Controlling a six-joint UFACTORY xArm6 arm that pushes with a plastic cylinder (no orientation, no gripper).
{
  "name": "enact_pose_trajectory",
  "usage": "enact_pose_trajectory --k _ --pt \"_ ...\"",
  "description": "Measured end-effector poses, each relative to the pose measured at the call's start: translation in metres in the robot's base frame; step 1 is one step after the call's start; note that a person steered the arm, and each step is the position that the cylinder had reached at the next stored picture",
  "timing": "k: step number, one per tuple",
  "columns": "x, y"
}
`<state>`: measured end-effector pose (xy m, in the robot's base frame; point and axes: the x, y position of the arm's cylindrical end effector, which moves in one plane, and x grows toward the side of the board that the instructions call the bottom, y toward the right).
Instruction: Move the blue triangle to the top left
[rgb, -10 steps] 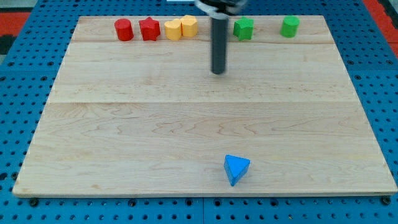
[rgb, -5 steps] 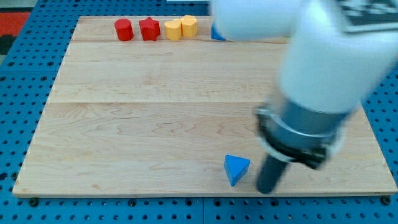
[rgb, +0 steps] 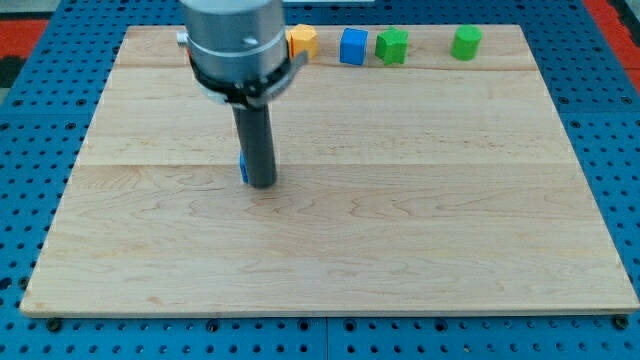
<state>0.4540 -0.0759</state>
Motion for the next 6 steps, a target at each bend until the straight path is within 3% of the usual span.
enact_pose_trajectory --k 1,3,4,5,6 --pt "-0.026 -0.025" --pt "-0.058 -0.001" --pt "-0.063 -0.019" --pt "-0.074 -0.079" --pt "-0.101 -0.080"
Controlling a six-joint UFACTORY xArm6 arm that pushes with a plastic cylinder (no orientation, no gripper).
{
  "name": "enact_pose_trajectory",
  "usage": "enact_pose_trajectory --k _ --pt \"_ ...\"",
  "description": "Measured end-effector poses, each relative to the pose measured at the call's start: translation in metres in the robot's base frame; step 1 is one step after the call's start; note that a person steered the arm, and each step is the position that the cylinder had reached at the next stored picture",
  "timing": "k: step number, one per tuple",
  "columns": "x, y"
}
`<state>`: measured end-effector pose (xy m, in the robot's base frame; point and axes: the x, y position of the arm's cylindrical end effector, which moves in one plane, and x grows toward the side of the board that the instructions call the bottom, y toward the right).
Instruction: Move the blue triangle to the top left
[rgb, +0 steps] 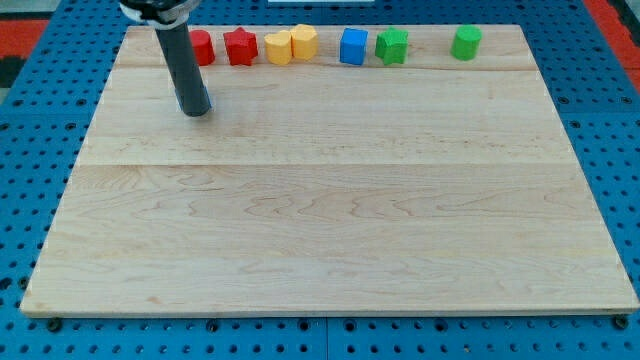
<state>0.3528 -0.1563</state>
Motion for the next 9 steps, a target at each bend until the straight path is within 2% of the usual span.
enact_pose_trajectory --k 3,4,6,9 --pt "-0.005 0.001" --pt "-0.043 -0.007" --pt "-0.060 -0.014" --pt "-0.067 -0.071"
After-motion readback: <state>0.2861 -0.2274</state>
